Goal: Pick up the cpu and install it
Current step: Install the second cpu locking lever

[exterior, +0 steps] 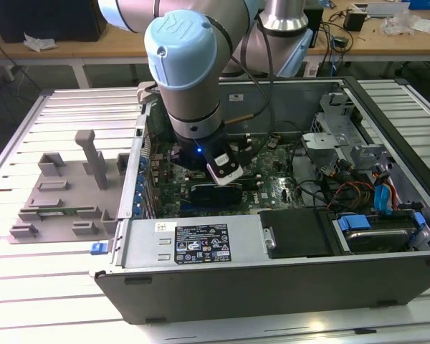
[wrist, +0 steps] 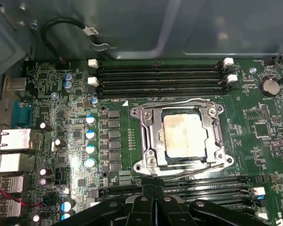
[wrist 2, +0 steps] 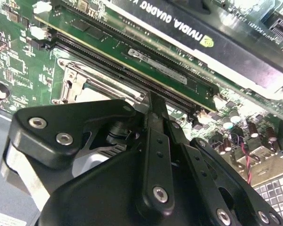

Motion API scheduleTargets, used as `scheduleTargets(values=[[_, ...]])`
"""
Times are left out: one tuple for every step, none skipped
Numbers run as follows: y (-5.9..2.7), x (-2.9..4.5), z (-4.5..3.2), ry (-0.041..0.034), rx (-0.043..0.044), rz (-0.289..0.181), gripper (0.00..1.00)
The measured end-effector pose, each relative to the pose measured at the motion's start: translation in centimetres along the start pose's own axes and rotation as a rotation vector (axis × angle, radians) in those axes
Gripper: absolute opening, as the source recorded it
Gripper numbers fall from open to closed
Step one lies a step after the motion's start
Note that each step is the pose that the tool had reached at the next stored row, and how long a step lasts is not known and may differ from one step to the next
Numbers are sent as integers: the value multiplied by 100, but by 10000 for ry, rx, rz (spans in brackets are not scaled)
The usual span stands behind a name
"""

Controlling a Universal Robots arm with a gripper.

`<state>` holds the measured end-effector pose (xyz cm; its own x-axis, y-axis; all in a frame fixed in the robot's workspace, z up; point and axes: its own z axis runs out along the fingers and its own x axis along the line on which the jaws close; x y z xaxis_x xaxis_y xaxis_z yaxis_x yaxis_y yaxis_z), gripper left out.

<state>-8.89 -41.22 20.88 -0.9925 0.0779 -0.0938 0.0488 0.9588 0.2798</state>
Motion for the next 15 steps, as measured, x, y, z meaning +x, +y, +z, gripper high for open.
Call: scheduleTargets(values=[[-1,0,2,-1,-1,-1,11],[-3,0,6,-3,-12,-2,11],[-4,0,10,-8,-30,-1,11],[-6,1,16,-15,-60,-1,11],[-8,2,21,-23,-91,1,11],[-9,2,25,-28,-125,1,11],[-10,2,32,-34,-163,3,11],[-13,3,39,-41,-214,7,11],[-15,4,45,-48,-280,11,11],[-16,5,48,-56,-340,15,11],[-16,8,50,-65,-409,18,11],[-17,12,51,-75,-483,21,11],[-19,20,53,-92,-582,28,11],[-25,33,57,-112,-662,30,11],[-31,37,59,-119,-683,29,11]])
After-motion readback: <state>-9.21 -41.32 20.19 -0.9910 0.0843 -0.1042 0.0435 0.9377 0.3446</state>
